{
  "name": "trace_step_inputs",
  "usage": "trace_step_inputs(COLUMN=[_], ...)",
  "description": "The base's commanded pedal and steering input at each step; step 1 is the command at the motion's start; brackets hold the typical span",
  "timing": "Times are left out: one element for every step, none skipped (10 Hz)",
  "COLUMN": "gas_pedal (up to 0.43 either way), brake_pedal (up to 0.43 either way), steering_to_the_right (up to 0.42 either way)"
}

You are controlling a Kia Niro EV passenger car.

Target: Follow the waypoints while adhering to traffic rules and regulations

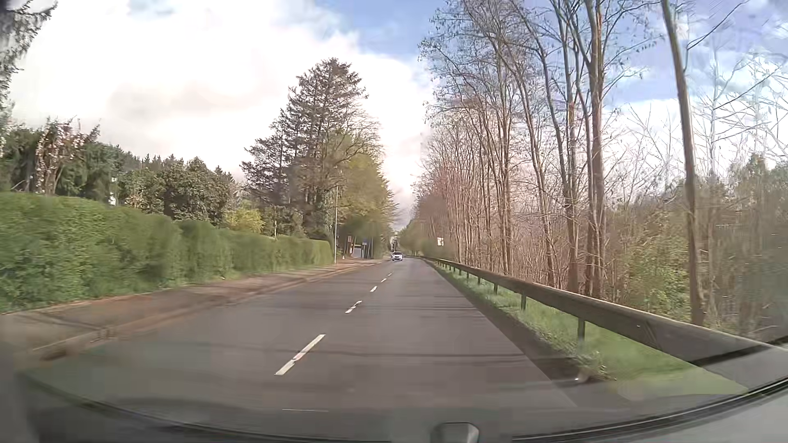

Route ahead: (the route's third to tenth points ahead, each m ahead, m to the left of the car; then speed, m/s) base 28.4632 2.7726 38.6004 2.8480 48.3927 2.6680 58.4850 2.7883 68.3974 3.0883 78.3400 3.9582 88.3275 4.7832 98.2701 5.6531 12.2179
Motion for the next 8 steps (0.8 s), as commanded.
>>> trace_step_inputs(gas_pedal=[0.047, 0.047, 0.047, 0.059, 0.059, 0.059, 0.059, 0.059], brake_pedal=[0.0, 0.006, 0.0, 0.0, 0.0, 0.0, 0.0, 0.0], steering_to_the_right=[0.001, 0.001, 0.0, 0.0, 0.0, 0.0, 0.001, 0.0])
